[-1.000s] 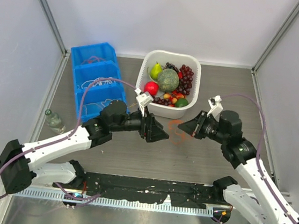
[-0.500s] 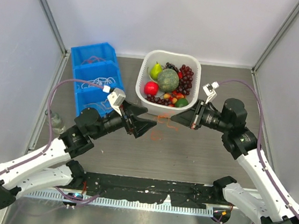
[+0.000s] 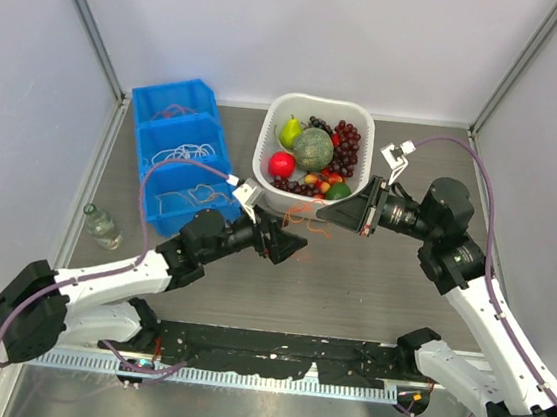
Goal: Untangle the cables
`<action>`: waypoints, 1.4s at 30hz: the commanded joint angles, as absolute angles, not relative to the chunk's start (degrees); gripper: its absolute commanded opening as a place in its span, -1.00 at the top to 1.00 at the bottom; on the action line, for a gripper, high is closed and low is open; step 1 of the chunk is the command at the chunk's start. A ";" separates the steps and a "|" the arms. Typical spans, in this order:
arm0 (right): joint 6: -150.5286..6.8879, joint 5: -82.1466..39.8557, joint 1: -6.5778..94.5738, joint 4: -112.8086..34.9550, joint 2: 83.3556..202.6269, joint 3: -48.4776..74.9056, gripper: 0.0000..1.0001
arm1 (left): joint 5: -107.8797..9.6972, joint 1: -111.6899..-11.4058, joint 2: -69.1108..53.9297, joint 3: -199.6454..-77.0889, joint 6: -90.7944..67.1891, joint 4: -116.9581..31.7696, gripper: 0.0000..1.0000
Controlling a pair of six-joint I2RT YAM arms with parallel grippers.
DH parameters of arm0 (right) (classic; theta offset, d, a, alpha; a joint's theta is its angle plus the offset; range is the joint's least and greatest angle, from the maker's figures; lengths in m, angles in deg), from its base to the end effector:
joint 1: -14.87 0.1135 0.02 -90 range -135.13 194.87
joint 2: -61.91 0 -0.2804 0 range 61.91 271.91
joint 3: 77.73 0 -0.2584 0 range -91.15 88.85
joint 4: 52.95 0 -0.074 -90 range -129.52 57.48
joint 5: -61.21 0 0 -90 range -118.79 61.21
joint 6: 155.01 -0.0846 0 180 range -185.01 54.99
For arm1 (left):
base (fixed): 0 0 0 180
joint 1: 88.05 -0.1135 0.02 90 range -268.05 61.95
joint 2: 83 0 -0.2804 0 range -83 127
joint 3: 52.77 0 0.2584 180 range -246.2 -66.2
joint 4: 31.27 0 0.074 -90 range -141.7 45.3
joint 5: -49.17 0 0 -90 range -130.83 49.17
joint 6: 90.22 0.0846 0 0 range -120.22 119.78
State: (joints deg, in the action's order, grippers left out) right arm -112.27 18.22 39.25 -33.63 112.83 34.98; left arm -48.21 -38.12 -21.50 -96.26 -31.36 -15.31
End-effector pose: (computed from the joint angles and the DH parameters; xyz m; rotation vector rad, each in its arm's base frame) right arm 0.1773 0.1483 0.3972 -0.3569 1.8355 1.5702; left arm 0.1782 -0.2287 0.2744 0.3907 1.6984 -1.1760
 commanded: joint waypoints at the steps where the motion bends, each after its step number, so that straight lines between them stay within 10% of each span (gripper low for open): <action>1: -113.79 20.78 39.92 -37.59 112.10 31.72 0.98 | -49.97 -37.95 -17.97 -97.92 -33.62 -6.19 -0.57; 9: -93.53 1.78 40.01 -13.21 109.81 23.74 0.99 | -36.05 -38.04 -23.12 -101.53 -25.29 -28.94 1.00; 18: -89.52 -49.69 39.92 1.61 108.14 24.94 0.98 | -9.70 -38.30 -41.84 -103.28 -20.71 -46.89 1.00; 33: -92.86 -41.36 40.01 -15.24 115.96 43.21 0.57 | -19.38 -38.39 -40.73 -122.08 -20.96 -55.94 1.00; 42: -96.65 -42.94 40.01 -17.29 121.50 47.28 0.71 | -18.61 -38.48 -38.88 -130.17 -18.60 -59.99 1.00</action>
State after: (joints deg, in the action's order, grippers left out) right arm -95.14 -38.55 39.97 -14.55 121.24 48.34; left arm -22.09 -38.20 -39.71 -127.21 -21.50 -57.91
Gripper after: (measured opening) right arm 0.112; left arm 0.017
